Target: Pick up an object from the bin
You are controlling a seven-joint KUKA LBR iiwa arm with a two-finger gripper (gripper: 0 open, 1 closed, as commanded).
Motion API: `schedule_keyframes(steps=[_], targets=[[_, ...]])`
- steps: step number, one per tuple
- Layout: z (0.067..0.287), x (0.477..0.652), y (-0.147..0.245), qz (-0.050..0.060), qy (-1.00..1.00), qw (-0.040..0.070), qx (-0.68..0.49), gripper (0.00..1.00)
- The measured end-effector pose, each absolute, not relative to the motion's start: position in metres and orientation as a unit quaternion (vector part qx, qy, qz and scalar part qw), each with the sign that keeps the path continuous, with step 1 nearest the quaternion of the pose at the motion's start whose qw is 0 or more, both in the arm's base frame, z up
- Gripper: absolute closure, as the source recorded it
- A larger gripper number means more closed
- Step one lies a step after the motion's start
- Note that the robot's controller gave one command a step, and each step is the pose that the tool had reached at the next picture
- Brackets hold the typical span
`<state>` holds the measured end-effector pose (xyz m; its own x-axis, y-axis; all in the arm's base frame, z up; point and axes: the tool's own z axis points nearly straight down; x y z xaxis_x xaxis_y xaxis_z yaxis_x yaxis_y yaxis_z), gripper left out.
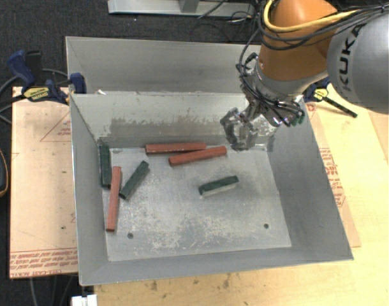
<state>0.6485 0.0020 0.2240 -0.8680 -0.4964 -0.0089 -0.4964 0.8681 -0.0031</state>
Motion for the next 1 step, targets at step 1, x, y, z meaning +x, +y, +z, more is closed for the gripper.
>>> schedule_keyframes(steps=[1], targets=[[0.2220,0.6475,0.0016,0.000,0.967,0.002,-0.256,0.00]])
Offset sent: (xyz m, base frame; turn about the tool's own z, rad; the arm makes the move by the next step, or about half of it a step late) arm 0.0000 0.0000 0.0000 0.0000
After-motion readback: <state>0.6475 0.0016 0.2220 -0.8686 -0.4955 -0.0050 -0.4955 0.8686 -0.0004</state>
